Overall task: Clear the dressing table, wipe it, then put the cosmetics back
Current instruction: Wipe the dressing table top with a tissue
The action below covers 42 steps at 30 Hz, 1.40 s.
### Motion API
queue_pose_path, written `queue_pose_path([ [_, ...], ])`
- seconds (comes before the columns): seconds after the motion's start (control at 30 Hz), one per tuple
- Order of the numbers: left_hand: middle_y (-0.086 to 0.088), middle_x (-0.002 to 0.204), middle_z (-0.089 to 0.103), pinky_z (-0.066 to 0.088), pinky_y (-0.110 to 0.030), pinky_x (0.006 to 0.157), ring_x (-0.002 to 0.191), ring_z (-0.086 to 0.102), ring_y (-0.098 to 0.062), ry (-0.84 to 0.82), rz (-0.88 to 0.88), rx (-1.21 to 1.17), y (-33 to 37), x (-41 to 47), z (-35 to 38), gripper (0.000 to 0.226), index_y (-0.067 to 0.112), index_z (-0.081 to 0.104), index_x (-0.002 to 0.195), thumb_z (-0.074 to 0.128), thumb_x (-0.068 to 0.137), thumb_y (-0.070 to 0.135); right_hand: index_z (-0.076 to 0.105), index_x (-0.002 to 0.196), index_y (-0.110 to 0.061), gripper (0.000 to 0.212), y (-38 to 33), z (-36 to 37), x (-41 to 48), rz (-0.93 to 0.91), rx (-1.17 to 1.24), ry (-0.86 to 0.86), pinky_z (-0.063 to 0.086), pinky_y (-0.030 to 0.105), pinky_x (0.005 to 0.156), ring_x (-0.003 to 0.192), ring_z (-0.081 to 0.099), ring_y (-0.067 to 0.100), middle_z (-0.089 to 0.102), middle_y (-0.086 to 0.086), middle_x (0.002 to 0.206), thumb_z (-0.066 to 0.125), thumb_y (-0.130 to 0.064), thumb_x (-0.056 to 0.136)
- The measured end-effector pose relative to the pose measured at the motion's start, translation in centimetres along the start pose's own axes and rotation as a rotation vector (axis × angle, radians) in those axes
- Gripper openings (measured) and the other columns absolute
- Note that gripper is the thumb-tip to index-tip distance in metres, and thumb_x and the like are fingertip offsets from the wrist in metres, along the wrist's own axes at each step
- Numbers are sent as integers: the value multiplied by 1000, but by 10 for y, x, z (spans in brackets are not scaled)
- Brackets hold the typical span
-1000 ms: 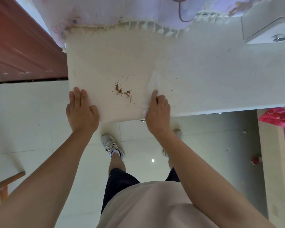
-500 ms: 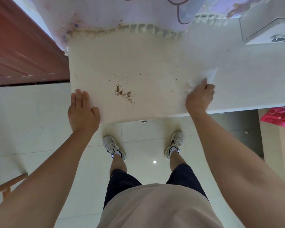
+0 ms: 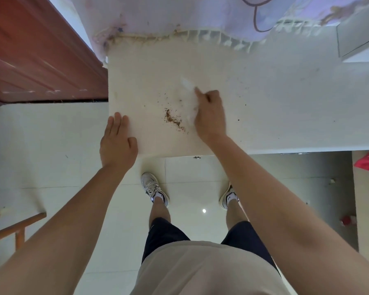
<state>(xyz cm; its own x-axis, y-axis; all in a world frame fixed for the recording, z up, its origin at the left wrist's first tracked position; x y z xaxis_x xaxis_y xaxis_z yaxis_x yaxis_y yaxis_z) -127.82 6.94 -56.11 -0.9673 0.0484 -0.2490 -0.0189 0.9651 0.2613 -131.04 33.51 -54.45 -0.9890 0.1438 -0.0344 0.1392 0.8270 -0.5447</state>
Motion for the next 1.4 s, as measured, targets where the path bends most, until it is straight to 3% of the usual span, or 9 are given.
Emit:
queue_pose_path([
  [0.13, -8, 157, 30, 39, -49, 103, 146, 24, -26, 53, -4, -36, -2, -1, 2, 57, 10, 38, 146, 34, 90, 17, 42, 145, -4, 64, 63, -28, -57, 180, -167, 84, 45, 44, 86, 96, 50, 39, 49, 23, 115, 48, 2, 82],
  [0.23, -6, 157, 32, 38, -48, 102, 145, 25, -25, 79, -1, -72, -7, -1, 1, 59, 11, 41, 145, 31, 87, 18, 41, 143, 0, 62, 64, -14, -81, 190, -345, 35, 43, 46, 78, 90, 51, 38, 51, 23, 111, 47, -17, 85],
  [0.5, -6, 154, 34, 25, -31, 115, 141, 30, -22, 116, -75, -526, -43, -6, -3, 59, 8, 30, 150, 43, 92, 4, 42, 141, 2, 68, -37, 60, -42, 95, -352, -50, 41, 41, 76, 89, 52, 35, 53, 19, 107, 66, -9, 78],
  [0.63, -12, 146, 44, 39, -45, 109, 130, 45, -29, 10, -26, -596, -63, -8, -2, 53, 3, 39, 144, 51, 94, 9, 42, 142, 2, 65, -100, 100, -23, -15, -318, -80, 41, 42, 80, 93, 52, 36, 53, 19, 111, 62, -11, 81],
  [0.8, -12, 137, 55, 51, -43, 95, 121, 55, -25, -87, 64, -521, -74, -1, -3, 50, 3, 52, 135, 55, 91, 26, 35, 146, -4, 60, -148, 118, -2, -106, -224, -197, 41, 41, 90, 100, 49, 34, 48, 17, 118, 44, -6, 88],
  [0.93, -14, 136, 54, 48, -43, 99, 120, 55, -28, -47, 45, -491, -69, 0, -5, 42, 0, 53, 135, 51, 95, 17, 46, 141, 3, 54, -126, 60, 3, -151, -33, 100, 50, 41, 81, 88, 54, 35, 52, 22, 106, 40, 2, 87],
  [1.07, -14, 142, 47, 41, -37, 105, 129, 46, -27, -20, 8, -454, -61, -8, -2, 43, 1, 44, 141, 41, 100, 15, 42, 146, -5, 53, -39, -3, 4, 73, -40, 273, 46, 30, 86, 96, 53, 29, 47, 19, 115, 34, -8, 93],
  [1.23, -9, 137, 50, 51, -45, 94, 122, 52, -25, 6, -26, -484, -65, -6, -1, 47, 4, 49, 138, 40, 97, 26, 30, 151, -4, 60, 37, -8, 2, 384, -276, 50, 40, 40, 97, 116, 47, 38, 41, 22, 132, 41, -5, 92],
  [1.4, -10, 140, 51, 49, -46, 98, 127, 50, -25, 51, -63, -464, -63, -9, 3, 46, 3, 49, 138, 40, 99, 25, 31, 148, -3, 61, -31, 41, 22, 201, -285, -43, 43, 45, 92, 110, 48, 39, 45, 20, 128, 40, -7, 88],
])
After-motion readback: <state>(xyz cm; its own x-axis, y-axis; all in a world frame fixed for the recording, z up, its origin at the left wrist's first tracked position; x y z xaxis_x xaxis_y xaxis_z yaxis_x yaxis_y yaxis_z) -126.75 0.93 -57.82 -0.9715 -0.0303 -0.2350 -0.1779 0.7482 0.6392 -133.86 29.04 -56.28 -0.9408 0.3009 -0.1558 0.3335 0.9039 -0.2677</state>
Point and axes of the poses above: each hand's wrist, its own x-axis towards the middle knuckle, its own z-axis out of the palm, y = z × x, the point moved 8 cm from there along x, towards the middle knuckle
